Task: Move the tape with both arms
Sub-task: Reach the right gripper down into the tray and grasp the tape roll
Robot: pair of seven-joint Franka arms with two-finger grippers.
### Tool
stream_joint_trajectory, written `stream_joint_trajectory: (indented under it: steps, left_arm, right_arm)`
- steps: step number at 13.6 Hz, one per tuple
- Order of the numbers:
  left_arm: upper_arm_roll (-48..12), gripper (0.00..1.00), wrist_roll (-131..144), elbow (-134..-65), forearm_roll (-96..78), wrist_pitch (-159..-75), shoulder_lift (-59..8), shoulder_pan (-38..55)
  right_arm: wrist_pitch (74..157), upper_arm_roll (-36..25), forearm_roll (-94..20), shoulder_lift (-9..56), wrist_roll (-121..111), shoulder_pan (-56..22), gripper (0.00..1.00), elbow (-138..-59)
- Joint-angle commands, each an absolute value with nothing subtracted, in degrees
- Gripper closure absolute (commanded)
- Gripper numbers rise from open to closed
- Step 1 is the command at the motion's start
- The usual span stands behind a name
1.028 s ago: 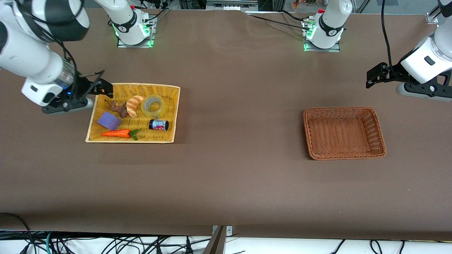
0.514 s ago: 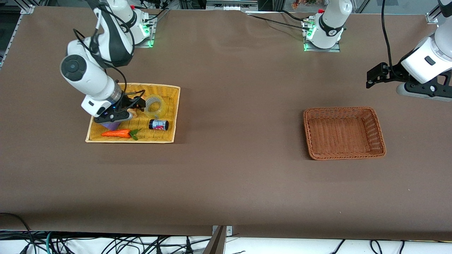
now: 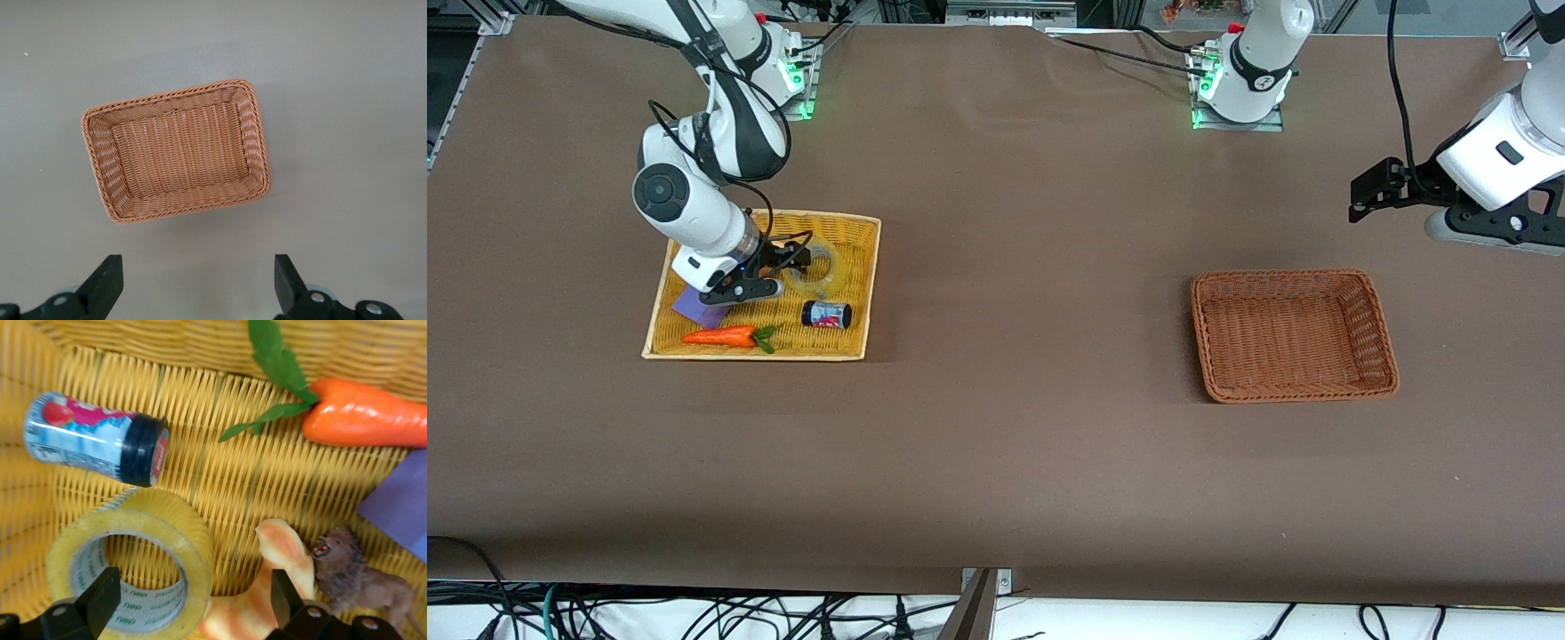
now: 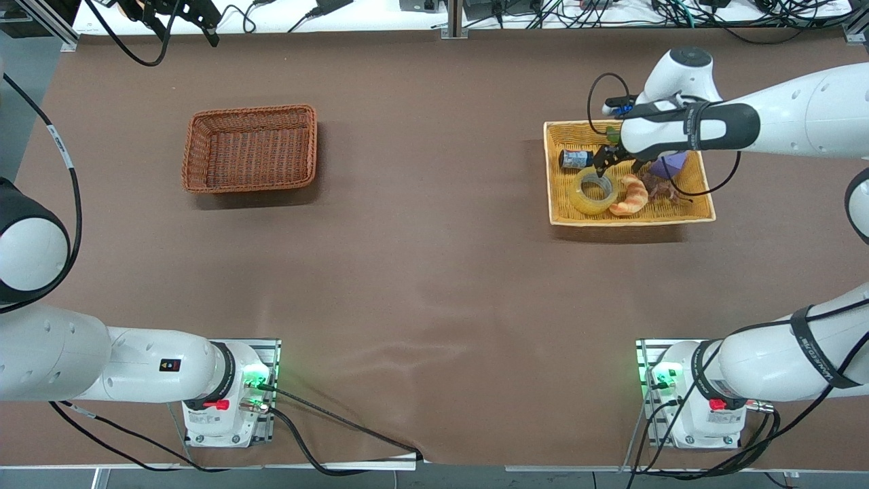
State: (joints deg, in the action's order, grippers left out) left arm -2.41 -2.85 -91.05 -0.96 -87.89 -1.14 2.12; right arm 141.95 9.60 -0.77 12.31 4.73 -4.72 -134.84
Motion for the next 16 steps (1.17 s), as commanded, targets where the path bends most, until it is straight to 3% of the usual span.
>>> stream_joint_trajectory:
  steps: [1,2,3,9,10,13,16]
  left_arm:
    - [-2.37,0.00,-3.34,-89.30,-1.76,-87.10,-1.85,2.11]
    - [-2.37,0.00,-3.34,-89.30,-1.84,-87.10,-1.85,2.11]
    - [-2.37,0.00,-3.25,-89.30,-1.76,-87.10,-1.85,2.28]
    - [-2.37,0.00,-2.90,-89.30,-1.76,-87.10,-1.85,2.72]
    - [-2.37,0.00,-2.90,-89.30,-1.76,-87.10,-1.85,2.72]
    - [-2.37,0.00,-3.25,-89.30,-1.67,-87.10,-1.85,2.37]
    - [-2.37,0.00,-3.08,-89.30,-1.76,-87.10,-1.85,2.46]
  right_arm:
    - [145.45,9.84,0.44,13.27,6.24,-4.83,0.01,-136.50]
    - [146.07,9.84,0.53,13.62,6.24,-4.83,0.02,-136.58]
    - [146.34,9.84,0.53,13.97,6.33,-4.83,0.10,-136.58]
    - [145.90,9.93,0.53,14.59,6.33,-4.75,0.95,-136.58]
    - [145.64,10.02,0.53,14.24,7.29,-4.75,1.00,-136.50]
    - [143.45,10.98,0.70,12.49,8.35,-4.75,1.00,-135.10]
    - [131.01,12.56,0.70,10.46,8.35,-4.66,1.00,-125.55]
